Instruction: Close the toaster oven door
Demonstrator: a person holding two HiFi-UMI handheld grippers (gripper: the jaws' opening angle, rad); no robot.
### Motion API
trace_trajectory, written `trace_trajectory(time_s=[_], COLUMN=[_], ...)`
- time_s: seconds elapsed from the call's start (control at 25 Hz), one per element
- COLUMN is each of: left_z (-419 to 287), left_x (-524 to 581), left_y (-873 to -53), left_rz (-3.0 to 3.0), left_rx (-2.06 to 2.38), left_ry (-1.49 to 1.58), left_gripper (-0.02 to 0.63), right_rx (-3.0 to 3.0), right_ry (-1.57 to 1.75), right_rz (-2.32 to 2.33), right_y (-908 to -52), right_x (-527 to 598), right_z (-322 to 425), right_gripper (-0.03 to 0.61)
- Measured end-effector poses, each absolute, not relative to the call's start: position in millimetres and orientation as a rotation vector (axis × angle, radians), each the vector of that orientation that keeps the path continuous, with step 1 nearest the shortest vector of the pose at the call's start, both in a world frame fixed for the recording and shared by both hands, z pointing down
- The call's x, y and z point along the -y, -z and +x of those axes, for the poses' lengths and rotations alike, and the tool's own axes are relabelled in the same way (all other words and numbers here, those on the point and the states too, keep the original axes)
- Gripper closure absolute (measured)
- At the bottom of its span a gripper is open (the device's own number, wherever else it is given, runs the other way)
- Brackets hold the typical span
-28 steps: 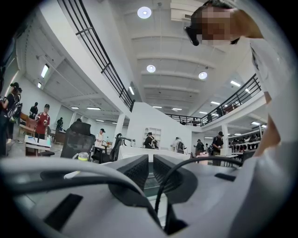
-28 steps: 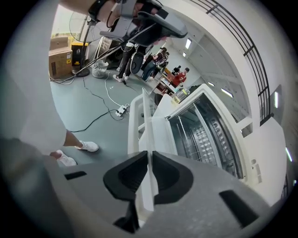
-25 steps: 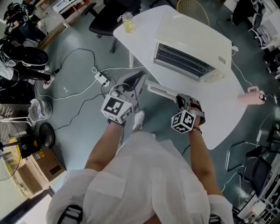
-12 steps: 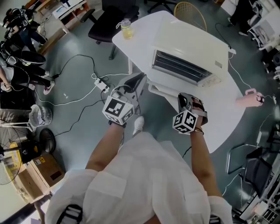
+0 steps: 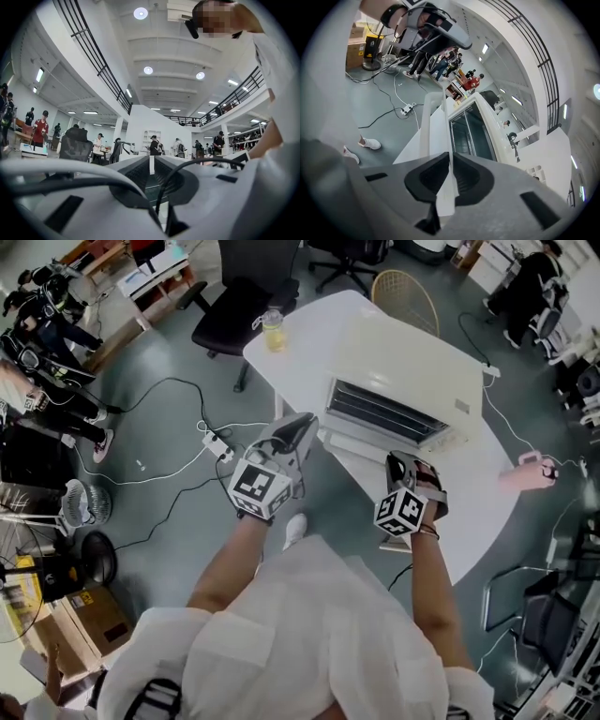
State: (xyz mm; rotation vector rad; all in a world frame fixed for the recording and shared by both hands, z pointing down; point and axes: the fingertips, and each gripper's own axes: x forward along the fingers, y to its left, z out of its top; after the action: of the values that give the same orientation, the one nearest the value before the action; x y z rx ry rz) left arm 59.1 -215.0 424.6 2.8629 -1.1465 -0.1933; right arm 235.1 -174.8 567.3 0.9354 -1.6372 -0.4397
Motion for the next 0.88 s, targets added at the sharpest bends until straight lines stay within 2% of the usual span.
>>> trace_trajectory(time_s=[0.68, 0.88], left_z=[68.5, 72.0], left_x=[250.4, 257.3], left_y=[-423.1, -422.9], left_rz=[2.881, 2.883], left_rx=[1.095, 1.081], left_ry=[0.179, 0.172], left_gripper=[0.591, 0.591], right_rx=[1.598, 1.58], right_ry=[0.423, 0.43], right_rz=[0.984, 1.003], right_y=[-550.9, -544.7], right_x=[214.5, 223.3], right_z=[248.7, 253.2], right_gripper=[0.52, 0.529])
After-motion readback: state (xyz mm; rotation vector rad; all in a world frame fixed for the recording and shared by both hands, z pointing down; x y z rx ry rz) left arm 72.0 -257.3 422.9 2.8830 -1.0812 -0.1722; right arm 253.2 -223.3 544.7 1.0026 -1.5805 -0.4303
